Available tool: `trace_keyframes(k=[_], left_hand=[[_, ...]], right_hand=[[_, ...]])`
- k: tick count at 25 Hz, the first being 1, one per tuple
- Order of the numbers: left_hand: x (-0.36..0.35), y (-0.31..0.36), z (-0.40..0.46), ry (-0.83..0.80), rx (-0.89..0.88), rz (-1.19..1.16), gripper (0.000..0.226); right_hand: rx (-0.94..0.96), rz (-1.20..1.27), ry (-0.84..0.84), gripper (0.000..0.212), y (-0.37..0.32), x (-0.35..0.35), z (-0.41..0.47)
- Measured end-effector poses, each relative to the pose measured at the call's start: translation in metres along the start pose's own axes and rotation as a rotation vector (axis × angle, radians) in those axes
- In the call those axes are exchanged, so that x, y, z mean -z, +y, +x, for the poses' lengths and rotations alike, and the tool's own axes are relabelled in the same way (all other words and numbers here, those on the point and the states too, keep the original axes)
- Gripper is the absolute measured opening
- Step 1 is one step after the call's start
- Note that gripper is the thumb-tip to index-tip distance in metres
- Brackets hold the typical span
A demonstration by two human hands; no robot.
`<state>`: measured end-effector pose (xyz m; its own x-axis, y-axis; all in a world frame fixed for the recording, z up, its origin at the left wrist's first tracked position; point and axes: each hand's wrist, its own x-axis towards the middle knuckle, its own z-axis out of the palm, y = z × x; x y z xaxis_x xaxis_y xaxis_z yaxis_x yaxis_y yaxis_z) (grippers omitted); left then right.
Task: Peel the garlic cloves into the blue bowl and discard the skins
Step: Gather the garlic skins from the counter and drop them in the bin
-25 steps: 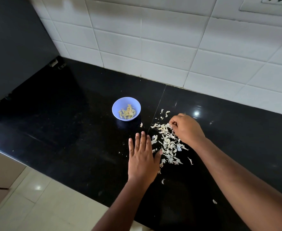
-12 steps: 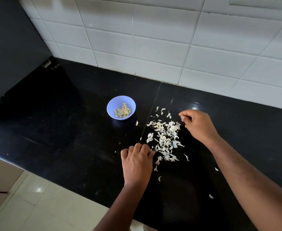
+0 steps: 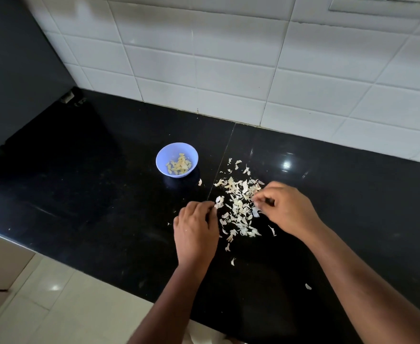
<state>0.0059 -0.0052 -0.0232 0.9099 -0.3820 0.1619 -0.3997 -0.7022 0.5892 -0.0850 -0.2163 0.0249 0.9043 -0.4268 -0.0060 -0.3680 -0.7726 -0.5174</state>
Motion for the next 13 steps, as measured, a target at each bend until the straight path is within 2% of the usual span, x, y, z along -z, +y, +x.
trace_keyframes(k=[3,6,9,11,13], left_hand=[[0.000,-0.005,0.005,-0.030,0.111,0.007,0.023],[0.000,-0.004,0.006,-0.039,0.108,-0.021,0.024],[0.010,-0.011,0.008,0.045,0.127,-0.019,0.025],[0.012,-0.020,0.010,0.044,0.170,0.049,0.042],[0.008,-0.021,0.011,-0.089,0.186,0.198,0.075]], right_hand=[[0.091,-0.104,-0.109,0.013,-0.001,-0.013,-0.012],[0.078,-0.090,-0.064,0.003,-0.001,-0.020,-0.018],[-0.018,0.071,0.026,0.007,0.005,-0.015,-0.019],[-0.036,0.080,0.172,0.015,0.019,-0.011,-0.016],[-0.067,-0.069,0.248,0.039,0.036,-0.015,-0.010]])
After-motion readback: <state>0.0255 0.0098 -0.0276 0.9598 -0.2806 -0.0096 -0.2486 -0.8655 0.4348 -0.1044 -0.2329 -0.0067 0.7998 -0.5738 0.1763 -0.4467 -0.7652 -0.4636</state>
